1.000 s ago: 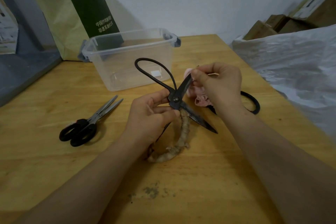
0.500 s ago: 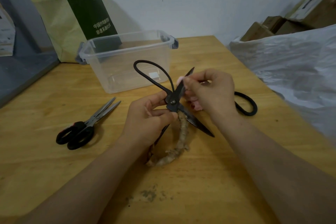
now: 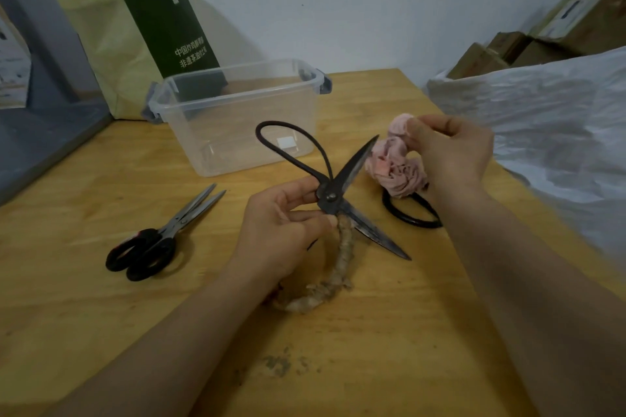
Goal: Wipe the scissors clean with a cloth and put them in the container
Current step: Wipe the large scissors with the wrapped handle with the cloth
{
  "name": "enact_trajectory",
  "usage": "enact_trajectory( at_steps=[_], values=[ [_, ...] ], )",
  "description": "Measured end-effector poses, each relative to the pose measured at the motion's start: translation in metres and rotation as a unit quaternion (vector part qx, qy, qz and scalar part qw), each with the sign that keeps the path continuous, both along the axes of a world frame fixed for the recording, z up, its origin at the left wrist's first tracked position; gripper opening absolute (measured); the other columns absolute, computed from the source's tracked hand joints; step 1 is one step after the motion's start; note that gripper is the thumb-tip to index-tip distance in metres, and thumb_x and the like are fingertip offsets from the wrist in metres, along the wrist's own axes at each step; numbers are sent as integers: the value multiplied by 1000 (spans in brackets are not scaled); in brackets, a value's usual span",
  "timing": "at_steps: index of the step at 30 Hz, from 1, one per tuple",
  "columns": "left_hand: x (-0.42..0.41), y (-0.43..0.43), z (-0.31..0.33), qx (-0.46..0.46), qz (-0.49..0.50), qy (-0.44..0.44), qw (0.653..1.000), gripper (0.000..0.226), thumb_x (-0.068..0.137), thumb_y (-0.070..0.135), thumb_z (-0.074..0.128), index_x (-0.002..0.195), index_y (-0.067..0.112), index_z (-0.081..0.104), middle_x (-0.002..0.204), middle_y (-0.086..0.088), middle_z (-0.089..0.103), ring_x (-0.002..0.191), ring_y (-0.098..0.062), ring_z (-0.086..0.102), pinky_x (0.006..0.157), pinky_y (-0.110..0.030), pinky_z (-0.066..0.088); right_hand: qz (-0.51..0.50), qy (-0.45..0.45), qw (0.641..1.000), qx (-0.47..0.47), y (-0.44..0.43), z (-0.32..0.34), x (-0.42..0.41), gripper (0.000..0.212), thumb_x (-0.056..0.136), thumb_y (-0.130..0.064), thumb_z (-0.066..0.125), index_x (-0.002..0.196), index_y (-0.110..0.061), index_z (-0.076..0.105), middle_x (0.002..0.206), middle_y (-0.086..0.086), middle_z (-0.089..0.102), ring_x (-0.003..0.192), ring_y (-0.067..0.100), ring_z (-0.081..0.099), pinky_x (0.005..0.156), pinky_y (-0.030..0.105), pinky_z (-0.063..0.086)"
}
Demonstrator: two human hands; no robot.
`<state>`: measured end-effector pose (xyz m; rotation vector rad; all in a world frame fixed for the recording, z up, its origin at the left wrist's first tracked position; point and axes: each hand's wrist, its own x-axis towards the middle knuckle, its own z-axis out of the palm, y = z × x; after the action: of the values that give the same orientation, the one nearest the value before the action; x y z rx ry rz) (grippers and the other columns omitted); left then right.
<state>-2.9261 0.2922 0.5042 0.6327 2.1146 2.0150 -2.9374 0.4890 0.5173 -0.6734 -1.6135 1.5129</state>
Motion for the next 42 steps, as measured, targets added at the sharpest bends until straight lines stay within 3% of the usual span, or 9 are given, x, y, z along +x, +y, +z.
enact_trajectory(
  at_steps=[3, 7, 13, 19, 26, 31, 34, 39, 42],
  values=[
    [-5, -6, -1, 9, 27, -9, 1000, 46, 71, -21, 65, 85, 22, 66, 81, 8, 74, 70, -10, 71, 65, -19, 56, 76, -47, 992, 89, -3, 13, 14, 14, 77, -9, 71, 80, -23, 68, 81, -5, 67, 78, 5, 64, 64, 11, 51],
    [-7, -8, 0, 13, 34, -14, 999, 44, 70, -21, 65, 89, 18, 67, 88, 2, 74, 73, -13, 71, 68, -21, 57, 166, -137, 943, 256, -26, 26, 30, 21, 76, -7, 72, 80, -27, 67, 78, -13, 63, 69, -1, 62, 60, 17, 53],
    [-8, -9, 0, 6, 25, 0, 1000, 44, 70, -22, 64, 99, 12, 68, 97, -6, 73, 77, -16, 72, 70, -23, 57, 312, -111, 920, 210, -48, 19, 32, 10, 75, -11, 79, 78, -20, 74, 73, -2, 69, 63, 16, 68, 58, 42, 59],
    [-7, -9, 1, 7, 16, 1, 1000, 44, 71, -22, 63, 94, 16, 68, 93, -1, 73, 74, -12, 72, 68, -19, 56, 285, -90, 921, 249, -52, 7, 24, 14, 79, -14, 75, 74, -27, 72, 68, -10, 66, 61, 6, 65, 50, 20, 51],
    [-5, -8, 2, 7, 33, -3, 999, 46, 70, -23, 63, 85, 20, 66, 78, 7, 72, 66, -6, 70, 63, -16, 54, 334, -131, 877, 320, -60, 9, 22, 25, 78, -20, 76, 63, -37, 68, 75, -10, 67, 80, 16, 64, 80, 51, 52],
    [-9, -8, -2, 4, 56, -28, 998, 41, 67, -18, 69, 85, 19, 69, 86, -1, 74, 80, -14, 71, 71, -25, 58, 403, -214, 840, 292, -46, 22, 34, 14, 79, -7, 73, 70, -18, 73, 68, 3, 70, 64, 15, 68, 63, 31, 59],
    [-9, -8, -2, 5, 49, -23, 999, 43, 67, -19, 68, 83, 21, 70, 89, -2, 74, 84, -17, 71, 75, -28, 58, 339, -164, 885, 273, -45, 21, 35, 12, 84, -12, 70, 75, -19, 71, 67, -1, 69, 56, 6, 64, 51, 21, 54],
    [-8, -8, -1, -6, 59, -10, 998, 42, 69, -18, 68, 90, 18, 69, 91, -1, 73, 80, -10, 70, 70, -21, 57, 317, -148, 887, 301, -59, 10, 28, 24, 77, -30, 76, 60, -43, 66, 72, -18, 65, 80, 11, 63, 84, 59, 49],
    [-9, -9, -3, -6, 76, -22, 997, 43, 68, -14, 71, 91, 21, 65, 85, 8, 72, 76, -1, 69, 68, -16, 56, 350, -192, 861, 316, -59, 17, 29, 20, 76, -28, 78, 61, -37, 69, 69, -17, 65, 79, 11, 62, 85, 55, 51]
  ],
)
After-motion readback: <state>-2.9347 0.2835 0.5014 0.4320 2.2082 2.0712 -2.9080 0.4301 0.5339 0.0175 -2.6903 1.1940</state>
